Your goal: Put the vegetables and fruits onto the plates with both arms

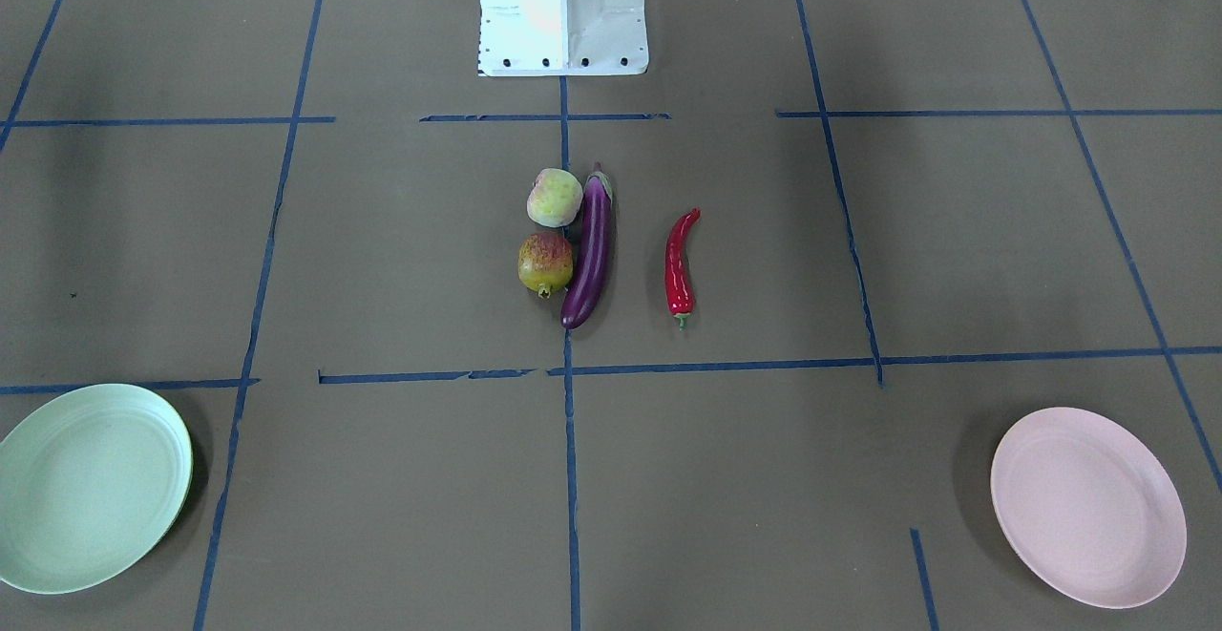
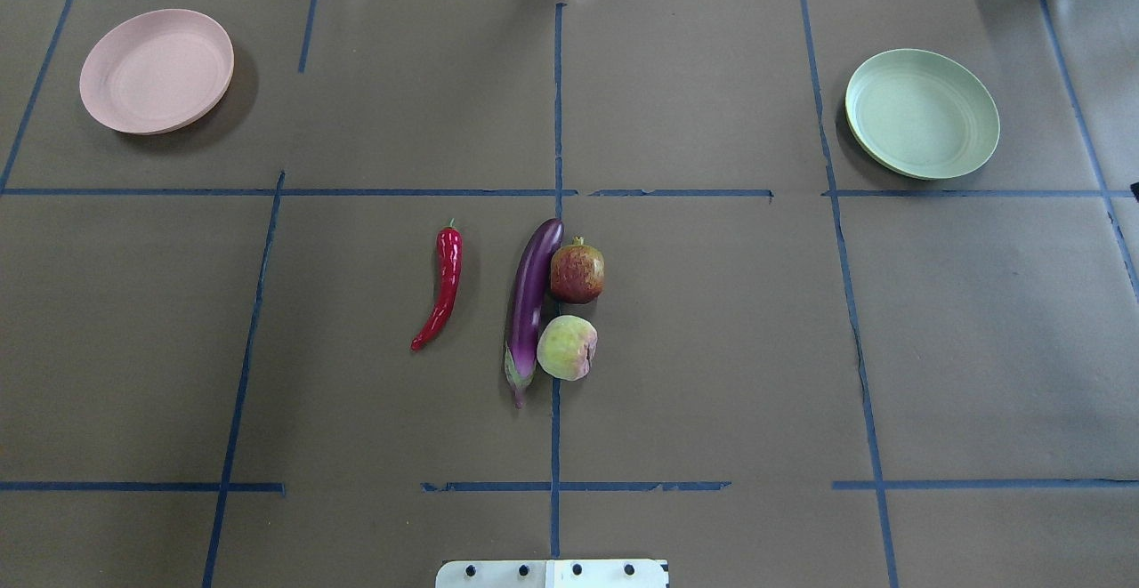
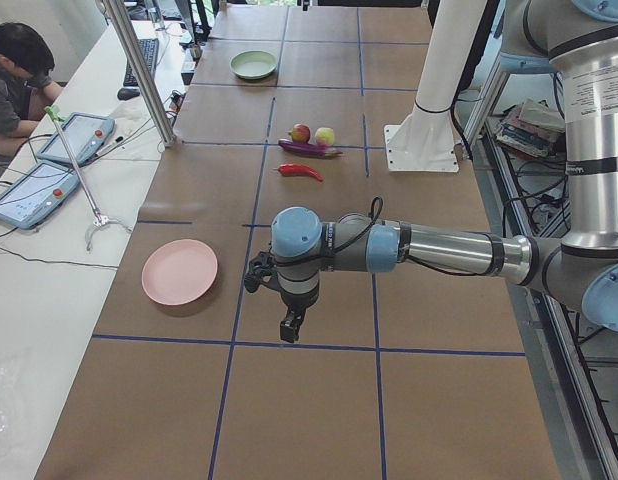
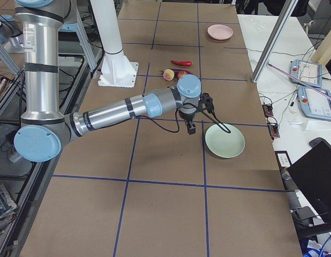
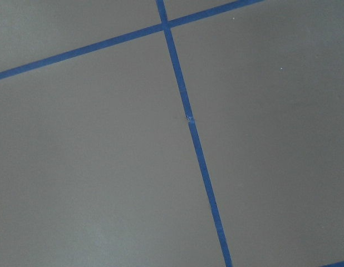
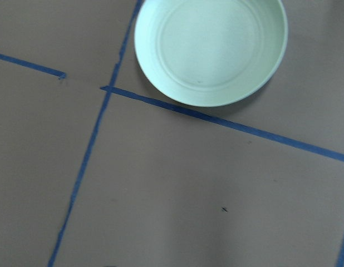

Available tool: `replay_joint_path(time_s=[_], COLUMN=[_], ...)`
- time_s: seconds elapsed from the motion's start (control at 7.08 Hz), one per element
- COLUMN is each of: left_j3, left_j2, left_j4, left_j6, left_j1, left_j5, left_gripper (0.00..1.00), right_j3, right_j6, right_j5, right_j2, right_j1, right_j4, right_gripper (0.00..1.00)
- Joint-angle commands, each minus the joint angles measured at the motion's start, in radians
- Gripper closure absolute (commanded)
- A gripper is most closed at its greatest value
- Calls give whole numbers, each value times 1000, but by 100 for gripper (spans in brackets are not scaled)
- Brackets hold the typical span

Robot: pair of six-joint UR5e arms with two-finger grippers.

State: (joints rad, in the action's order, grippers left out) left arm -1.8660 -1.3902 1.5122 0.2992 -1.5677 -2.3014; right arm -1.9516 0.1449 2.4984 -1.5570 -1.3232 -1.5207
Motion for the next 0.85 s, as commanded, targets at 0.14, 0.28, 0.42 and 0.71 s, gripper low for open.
replay_joint_path(time_s=[0.14, 0.28, 0.42, 0.71], left_j3=[109, 119, 119, 117], left_j2=[-100, -102, -104, -104], left_j4=[111, 111, 112, 112], left_j6=[1, 4, 5, 6], left_j1=[3, 6, 12, 12], left_j5=[-7, -9, -9, -9], left_gripper=[0, 0, 0, 0], right_j3=[-15, -15, -12, 95], right_j6=[403, 565, 685, 905], right_j5=[-118, -251, -461, -625], right_j2=[251, 331, 401, 574], right_j1=[235, 386, 545, 743], right_j4=[-1, -3, -15, -18], right_gripper=[0, 0, 0, 0])
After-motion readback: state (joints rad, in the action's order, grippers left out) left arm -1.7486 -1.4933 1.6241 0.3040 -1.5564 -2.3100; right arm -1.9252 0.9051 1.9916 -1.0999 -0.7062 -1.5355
